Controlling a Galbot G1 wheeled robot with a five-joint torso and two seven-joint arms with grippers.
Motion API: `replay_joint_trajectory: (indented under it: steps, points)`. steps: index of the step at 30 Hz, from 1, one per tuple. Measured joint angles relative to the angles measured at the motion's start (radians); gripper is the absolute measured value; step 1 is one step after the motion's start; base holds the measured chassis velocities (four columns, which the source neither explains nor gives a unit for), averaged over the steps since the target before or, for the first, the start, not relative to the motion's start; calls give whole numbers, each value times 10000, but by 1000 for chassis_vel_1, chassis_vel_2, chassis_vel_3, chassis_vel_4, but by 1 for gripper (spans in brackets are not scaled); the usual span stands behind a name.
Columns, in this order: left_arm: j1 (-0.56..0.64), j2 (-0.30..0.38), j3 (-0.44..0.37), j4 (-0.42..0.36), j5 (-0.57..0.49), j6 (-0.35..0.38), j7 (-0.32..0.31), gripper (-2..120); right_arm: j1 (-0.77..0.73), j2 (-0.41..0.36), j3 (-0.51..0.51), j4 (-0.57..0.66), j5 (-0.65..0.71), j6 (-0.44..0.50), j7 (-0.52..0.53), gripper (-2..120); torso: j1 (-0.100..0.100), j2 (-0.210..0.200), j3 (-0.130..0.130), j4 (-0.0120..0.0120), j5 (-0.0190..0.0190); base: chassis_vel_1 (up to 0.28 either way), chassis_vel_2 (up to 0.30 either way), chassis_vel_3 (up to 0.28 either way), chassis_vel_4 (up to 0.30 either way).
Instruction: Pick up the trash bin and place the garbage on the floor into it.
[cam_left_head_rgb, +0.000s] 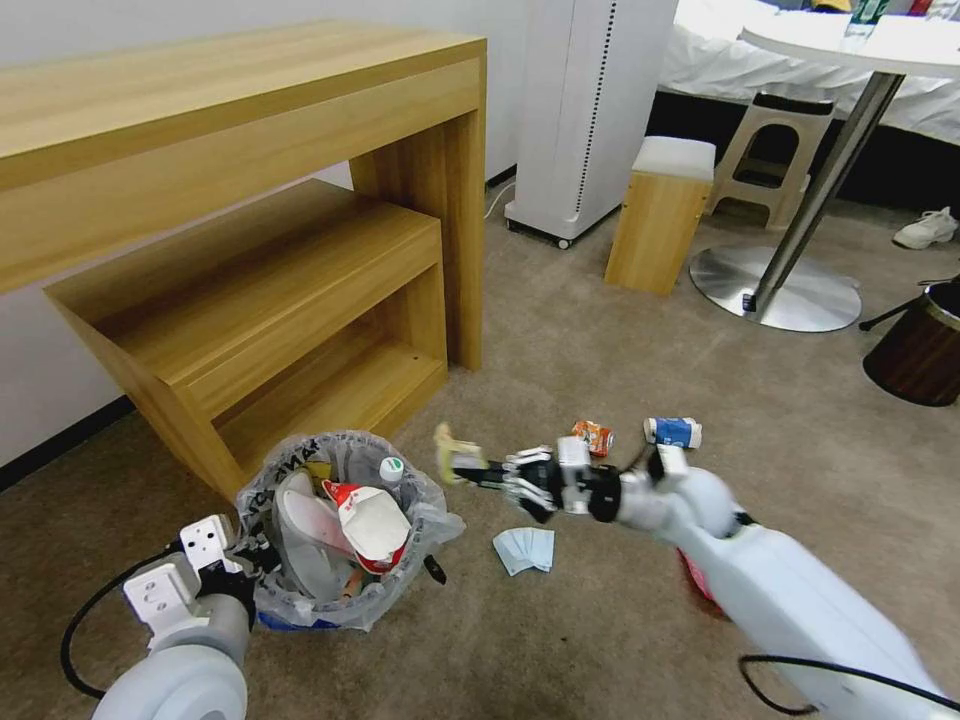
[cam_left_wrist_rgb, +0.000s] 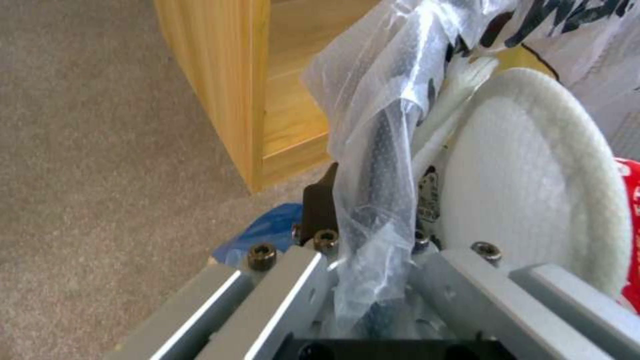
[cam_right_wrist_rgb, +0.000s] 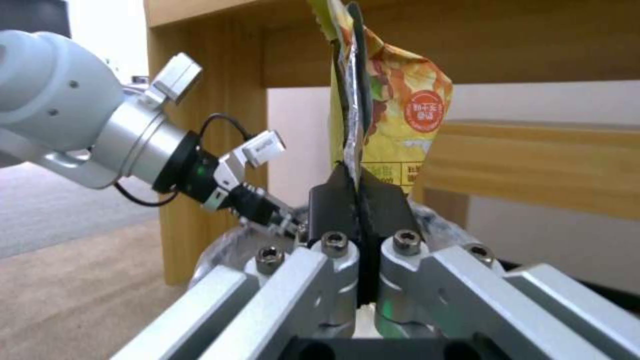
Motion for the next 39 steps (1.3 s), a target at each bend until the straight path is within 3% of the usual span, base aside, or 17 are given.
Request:
replay_joint_trajectory:
  steps: [7,15,25,28,31,39]
  points:
    - [36,27,-75,-158,-8,19,5,0,940,1305,-1379,-1086,-307,88,102,0,0,0,0,1,0,0,0,0,0]
    - [-61,-52,-30,-90,-5,20,12,0,1182,1636,-2211,-1371,-505,124,90,0,0,0,0,-1,1,0,0,0,0]
    - [-132,-50,-38,-59,25,20,16,0,1166,1777,-2437,-1577,-770,163,-161,0,0,0,0,-1,3,0,0,0,0]
    - [-145,-47,-39,-55,33,21,17,0,1124,1702,-2409,-1572,-863,101,-131,4,-1,0,0,0,3,0,0,0,0]
    - [-172,-30,-38,-47,52,25,18,0,1079,1449,-2317,-1437,-925,-124,-38,19,0,0,0,-1,4,0,0,0,0]
    - [-145,3,-83,-78,59,29,18,0,965,483,-1866,-991,-900,-299,-45,44,-1,0,0,-1,5,0,0,0,0]
